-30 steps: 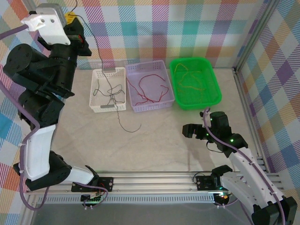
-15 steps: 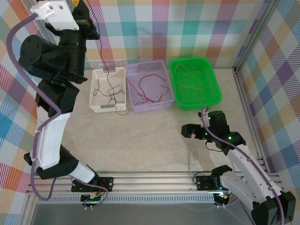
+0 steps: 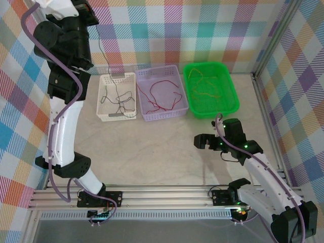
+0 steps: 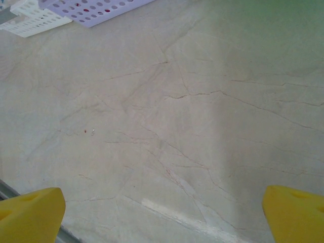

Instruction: Untangle the cables

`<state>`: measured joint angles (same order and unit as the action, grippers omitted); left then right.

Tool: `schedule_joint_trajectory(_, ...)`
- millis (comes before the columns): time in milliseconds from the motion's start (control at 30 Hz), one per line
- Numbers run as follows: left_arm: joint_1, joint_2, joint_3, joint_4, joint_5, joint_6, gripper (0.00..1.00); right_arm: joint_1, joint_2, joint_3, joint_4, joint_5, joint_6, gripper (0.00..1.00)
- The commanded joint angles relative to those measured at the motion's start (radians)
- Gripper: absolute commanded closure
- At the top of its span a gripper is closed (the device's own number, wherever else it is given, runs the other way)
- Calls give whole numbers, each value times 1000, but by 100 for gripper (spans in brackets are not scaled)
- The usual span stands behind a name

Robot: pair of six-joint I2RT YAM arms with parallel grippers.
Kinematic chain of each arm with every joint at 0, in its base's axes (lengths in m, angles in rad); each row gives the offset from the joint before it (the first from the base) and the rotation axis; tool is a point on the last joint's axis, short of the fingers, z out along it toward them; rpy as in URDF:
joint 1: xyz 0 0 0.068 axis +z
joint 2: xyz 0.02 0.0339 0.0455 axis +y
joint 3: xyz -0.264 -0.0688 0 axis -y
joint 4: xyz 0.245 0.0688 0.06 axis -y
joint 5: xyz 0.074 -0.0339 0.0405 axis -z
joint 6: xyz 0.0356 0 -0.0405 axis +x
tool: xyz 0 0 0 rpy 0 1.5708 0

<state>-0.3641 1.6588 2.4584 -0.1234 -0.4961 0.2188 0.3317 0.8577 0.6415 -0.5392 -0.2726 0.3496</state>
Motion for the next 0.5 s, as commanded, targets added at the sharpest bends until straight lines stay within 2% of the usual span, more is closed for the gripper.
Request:
schedule_joint_trajectory(0,77,17,31,6,28,-146,100,-1,5,-6,27,-44,-14,0)
schedule_joint_trajectory(300,225,119,99,-41,98,-364,100,7,29,-8,32,-53,-17,0)
schedule_joint_trajectory(467,250,174,102,-83,121,-397,100,8,48,-9,39,-58,-18,0)
